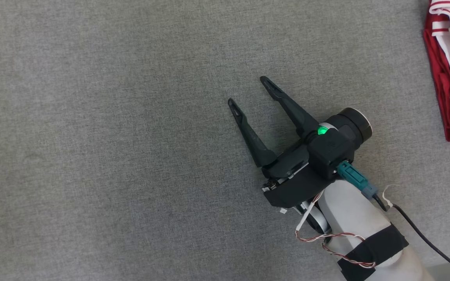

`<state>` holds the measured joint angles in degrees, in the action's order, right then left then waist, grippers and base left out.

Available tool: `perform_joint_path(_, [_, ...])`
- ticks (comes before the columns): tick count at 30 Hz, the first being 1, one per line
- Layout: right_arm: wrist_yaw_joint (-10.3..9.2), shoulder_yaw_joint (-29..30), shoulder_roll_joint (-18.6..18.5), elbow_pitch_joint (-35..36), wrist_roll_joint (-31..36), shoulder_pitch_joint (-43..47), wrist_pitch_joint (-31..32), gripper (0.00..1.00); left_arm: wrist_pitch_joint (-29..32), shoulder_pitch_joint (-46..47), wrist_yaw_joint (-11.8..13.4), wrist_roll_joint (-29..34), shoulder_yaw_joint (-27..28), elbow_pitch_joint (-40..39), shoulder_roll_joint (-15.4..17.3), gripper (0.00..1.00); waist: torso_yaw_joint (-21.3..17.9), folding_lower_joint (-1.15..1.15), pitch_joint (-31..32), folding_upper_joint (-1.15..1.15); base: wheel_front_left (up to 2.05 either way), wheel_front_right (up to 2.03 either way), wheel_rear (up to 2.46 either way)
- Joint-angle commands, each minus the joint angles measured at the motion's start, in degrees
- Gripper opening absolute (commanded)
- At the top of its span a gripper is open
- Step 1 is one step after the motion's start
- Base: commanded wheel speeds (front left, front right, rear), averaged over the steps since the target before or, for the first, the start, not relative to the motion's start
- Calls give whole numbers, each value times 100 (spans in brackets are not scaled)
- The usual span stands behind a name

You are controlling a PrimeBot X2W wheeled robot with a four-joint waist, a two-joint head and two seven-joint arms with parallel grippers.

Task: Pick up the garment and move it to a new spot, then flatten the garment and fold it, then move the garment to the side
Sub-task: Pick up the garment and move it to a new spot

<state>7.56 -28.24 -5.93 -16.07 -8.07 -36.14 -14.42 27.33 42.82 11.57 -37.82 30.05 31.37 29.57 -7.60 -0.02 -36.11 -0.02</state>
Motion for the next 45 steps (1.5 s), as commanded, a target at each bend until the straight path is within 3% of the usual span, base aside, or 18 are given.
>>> perform_joint_path(1, [-16, 59, -55, -122, 5, 120, 1, 100, 438, -442, -178, -69, -304, 356, -497, 0, 2, 2, 93, 2, 0, 0, 0])
perform_joint_path(7, [-16, 161, -52, -183, -81, 246, -26, 100, 339, -569, -482, -203, -253, 394, -416, 0, 86, 2, 509, 2, 0, 0, 0])
perform_joint_path(12, [-16, 333, 2, -308, -140, 524, -49, 100, -8, -380, -960, -167, -338, 324, -167, 0, 165, 2, 1167, 2, 0, 0, 0])
perform_joint_path(15, [-16, 361, -17, -481, -199, 826, -59, 100, -163, -169, -1322, -66, -578, 293, -94, 0, 193, 2, 1820, 2, 0, 0, 0])
perform_joint_path(18, [-16, 488, -40, -577, -264, 1084, -67, 100, -63, -13, -1476, 60, -908, 159, -169, 0, 212, 2, 2298, 2, 0, 0, 0])
perform_joint_path(26, [-16, 686, -6, -669, -348, 1746, -19, 100, 604, 92, -1486, 164, -1844, -896, -926, 0, 80, 2, 3376, 2, 0, 0, 0])
perform_joint_path(34, [-16, 604, 34, -406, -366, 1849, 155, 100, 1305, -347, -1251, 138, -2841, -2188, -1970, 0, -401, 2, 3550, 2, 0, 0, 0])
perform_joint_path(38, [-16, 495, 73, -338, -397, 1801, 203, 100, 1314, -630, -1324, 279, -3275, -2273, -2243, 0, -745, 2, 3456, 2, 0, 0, 0])
perform_joint_path(45, [-16, 371, 65, -259, -417, 1622, 257, 100, 786, -1032, -1372, 147, -3700, -1662, -2568, 0, -1371, 2, 3155, 2, 0, 0, 0])
